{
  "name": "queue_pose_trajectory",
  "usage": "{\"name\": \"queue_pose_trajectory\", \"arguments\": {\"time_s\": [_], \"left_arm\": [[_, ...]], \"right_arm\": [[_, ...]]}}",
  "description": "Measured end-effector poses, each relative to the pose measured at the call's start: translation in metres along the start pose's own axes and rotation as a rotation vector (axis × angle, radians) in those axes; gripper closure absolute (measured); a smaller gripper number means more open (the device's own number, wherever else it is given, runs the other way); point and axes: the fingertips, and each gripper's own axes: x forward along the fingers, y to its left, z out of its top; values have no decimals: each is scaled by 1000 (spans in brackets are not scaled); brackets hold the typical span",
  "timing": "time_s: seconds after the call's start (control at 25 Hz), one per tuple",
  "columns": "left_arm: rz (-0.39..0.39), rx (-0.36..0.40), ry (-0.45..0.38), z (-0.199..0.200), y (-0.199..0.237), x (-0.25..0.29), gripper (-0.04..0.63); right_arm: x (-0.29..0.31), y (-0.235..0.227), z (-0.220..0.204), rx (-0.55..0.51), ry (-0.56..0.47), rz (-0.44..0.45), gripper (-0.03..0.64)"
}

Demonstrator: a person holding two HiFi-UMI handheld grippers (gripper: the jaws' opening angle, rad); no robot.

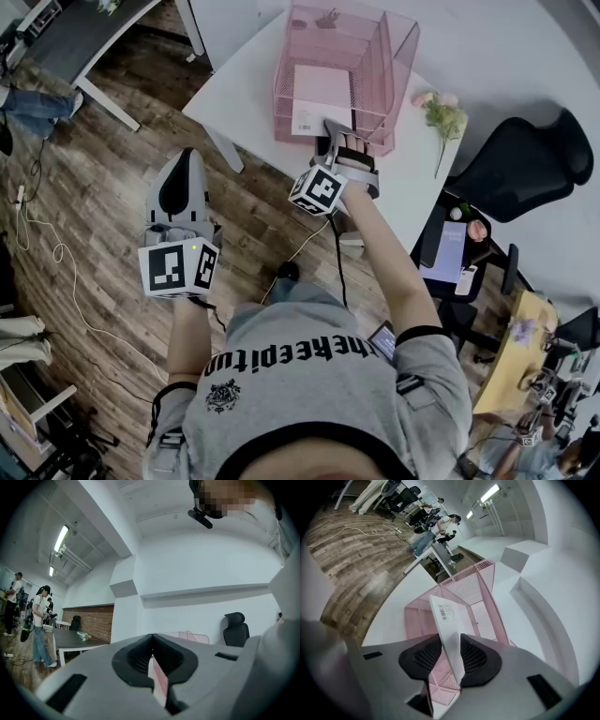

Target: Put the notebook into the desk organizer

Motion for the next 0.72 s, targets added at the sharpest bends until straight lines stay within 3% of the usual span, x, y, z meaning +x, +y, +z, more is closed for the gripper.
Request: {"name": "queue_pose_trajectory", "arguments": {"time_s": [0.36, 0.72], "left_arm": [[-7, 3, 5, -2, -7, -3, 591], [-23, 2, -13, 2, -10, -7, 591]], "right_arm": [[-8, 5, 2, 14, -30, 9, 494], [-32, 14, 12, 164, -61, 91, 495]]}}
